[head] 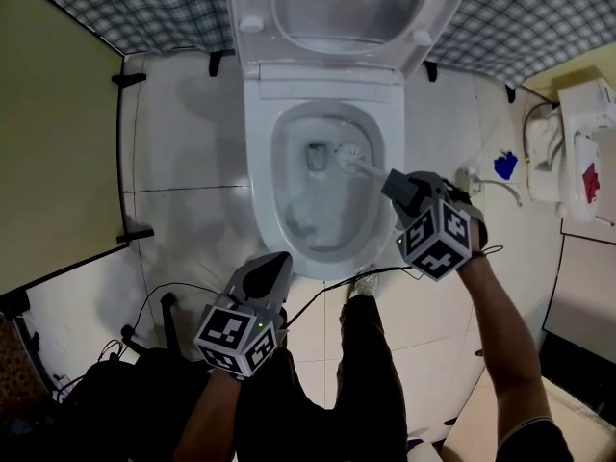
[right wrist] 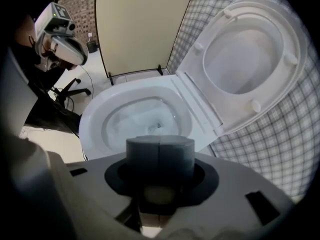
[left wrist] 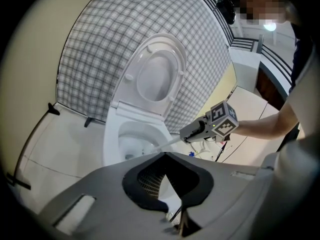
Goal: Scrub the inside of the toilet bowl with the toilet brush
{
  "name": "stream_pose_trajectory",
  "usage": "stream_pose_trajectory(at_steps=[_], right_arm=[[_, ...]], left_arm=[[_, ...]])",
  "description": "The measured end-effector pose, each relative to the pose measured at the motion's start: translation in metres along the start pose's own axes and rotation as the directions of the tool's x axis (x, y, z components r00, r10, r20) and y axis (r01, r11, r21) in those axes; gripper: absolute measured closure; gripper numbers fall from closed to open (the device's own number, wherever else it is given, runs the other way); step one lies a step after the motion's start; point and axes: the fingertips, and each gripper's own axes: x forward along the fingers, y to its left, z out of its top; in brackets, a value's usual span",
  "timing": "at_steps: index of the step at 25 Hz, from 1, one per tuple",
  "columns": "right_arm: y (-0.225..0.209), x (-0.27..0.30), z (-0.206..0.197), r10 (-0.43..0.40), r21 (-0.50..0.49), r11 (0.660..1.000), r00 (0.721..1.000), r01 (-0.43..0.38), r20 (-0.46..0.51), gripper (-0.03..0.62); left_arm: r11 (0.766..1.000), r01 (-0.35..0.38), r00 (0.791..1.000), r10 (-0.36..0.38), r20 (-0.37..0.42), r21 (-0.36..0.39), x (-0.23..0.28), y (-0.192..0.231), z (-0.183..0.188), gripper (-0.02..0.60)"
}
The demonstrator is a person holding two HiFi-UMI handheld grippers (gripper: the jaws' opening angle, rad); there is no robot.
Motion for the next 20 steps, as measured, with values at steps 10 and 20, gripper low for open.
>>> stream_pose_trajectory(at_steps=[10,20], right_arm=[[0.02,-0.072,-0.009,0.059,0.401,0.899,0.956,-0.175,0.287,0.422],[-0.008,-0.149,-0.044,-0.042,0.618,0.632,0.775,-0.468,0.63,0.422]], left_arm=[[0.998,-0.006,1.0,0.005,0.008,0.066,0.004,-0.023,0.03,0.572],[0.991,-0.021,1.0,0.02,0.002,0.13,0.025,-0.044,0.048,0.572]])
